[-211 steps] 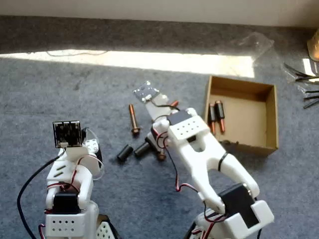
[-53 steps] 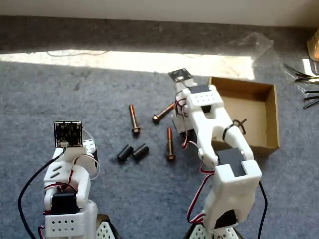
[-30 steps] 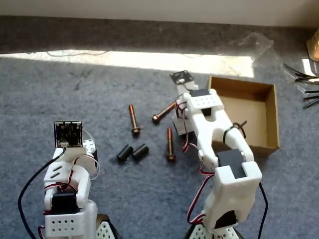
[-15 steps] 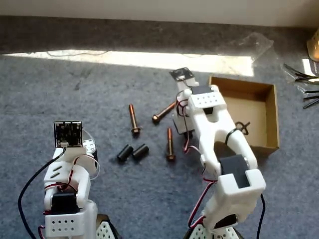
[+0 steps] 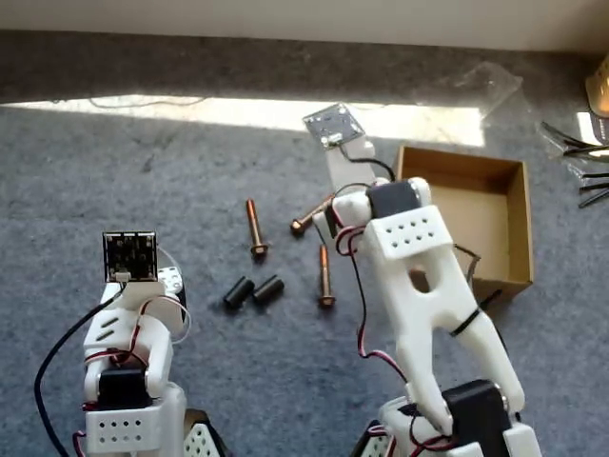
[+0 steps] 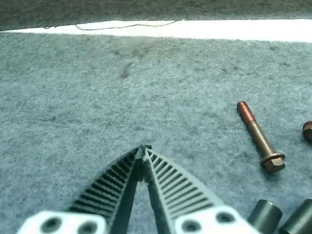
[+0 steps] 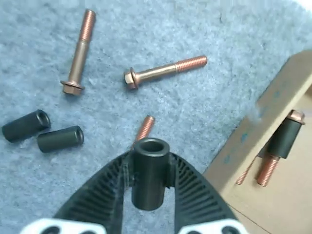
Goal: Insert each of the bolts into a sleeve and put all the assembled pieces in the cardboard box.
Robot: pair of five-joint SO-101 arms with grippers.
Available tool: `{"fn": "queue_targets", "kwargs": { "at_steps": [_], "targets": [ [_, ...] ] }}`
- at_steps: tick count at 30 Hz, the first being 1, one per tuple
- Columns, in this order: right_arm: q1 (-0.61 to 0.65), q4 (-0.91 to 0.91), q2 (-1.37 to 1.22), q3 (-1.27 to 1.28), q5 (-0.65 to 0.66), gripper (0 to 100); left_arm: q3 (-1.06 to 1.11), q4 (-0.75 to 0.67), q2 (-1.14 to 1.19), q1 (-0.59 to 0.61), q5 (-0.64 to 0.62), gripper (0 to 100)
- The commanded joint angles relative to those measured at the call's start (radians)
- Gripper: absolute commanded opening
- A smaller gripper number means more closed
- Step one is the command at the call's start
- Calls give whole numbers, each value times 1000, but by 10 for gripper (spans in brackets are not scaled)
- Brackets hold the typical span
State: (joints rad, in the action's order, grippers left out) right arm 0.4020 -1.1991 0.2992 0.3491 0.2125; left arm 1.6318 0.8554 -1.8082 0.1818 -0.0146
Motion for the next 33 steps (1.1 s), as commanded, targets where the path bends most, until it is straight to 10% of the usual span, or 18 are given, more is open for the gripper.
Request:
{"fn": "queue_targets", "kwargs": {
  "at_steps": [1,33],
  "targets": [
    [28,-8,154,18,-3,5,-10,-29,-8,4,6,7],
    [33,352,1018,791,-6,5,-10,-29,-8,4,6,7]
  ]
}}
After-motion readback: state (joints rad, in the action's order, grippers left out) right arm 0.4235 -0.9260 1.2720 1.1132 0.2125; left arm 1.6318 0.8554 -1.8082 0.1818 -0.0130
